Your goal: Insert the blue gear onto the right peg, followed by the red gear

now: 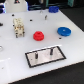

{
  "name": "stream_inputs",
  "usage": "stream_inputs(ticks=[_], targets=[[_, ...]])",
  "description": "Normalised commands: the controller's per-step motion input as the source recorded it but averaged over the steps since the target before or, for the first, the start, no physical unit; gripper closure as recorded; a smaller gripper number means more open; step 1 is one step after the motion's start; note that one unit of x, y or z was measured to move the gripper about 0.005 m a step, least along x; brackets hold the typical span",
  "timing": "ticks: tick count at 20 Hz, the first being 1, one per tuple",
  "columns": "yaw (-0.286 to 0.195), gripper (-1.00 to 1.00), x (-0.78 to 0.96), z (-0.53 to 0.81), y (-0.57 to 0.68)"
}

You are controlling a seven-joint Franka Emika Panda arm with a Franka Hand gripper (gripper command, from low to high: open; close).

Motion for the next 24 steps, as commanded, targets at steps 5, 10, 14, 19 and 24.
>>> stream_inputs(ticks=[5, 10, 14, 19, 24], targets=[[0.0, -1.0, -0.09, -0.21, 0.58], [0.0, -1.0, -0.09, -0.3, 0.53], [0.0, -1.0, -0.12, -0.42, 0.4], [0.0, -1.0, -0.13, -0.49, 0.32], [0.0, -1.0, -0.19, -0.55, 0.15]])
